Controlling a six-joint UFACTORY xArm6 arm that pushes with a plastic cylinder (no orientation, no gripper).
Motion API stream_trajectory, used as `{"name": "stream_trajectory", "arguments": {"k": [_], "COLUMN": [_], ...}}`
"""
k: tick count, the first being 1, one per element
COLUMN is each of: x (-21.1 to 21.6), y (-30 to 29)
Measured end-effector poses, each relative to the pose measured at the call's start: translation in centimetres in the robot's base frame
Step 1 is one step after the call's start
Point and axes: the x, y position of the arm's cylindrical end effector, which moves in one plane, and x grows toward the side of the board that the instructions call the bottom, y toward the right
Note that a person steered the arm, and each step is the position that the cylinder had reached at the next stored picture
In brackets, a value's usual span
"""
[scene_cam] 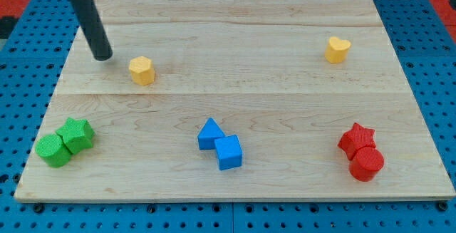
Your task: Slide the yellow hexagon at the center right
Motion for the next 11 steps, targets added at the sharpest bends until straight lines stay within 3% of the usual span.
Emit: {"name": "stream_trajectory", "arguments": {"k": [1, 3, 5, 7, 9, 11], "x": [3.8, 1.6, 4.3, 5.7, 4.0, 5.2], "y": [2.0, 20.6, 8.8, 25.7, 37.1, 37.3]}}
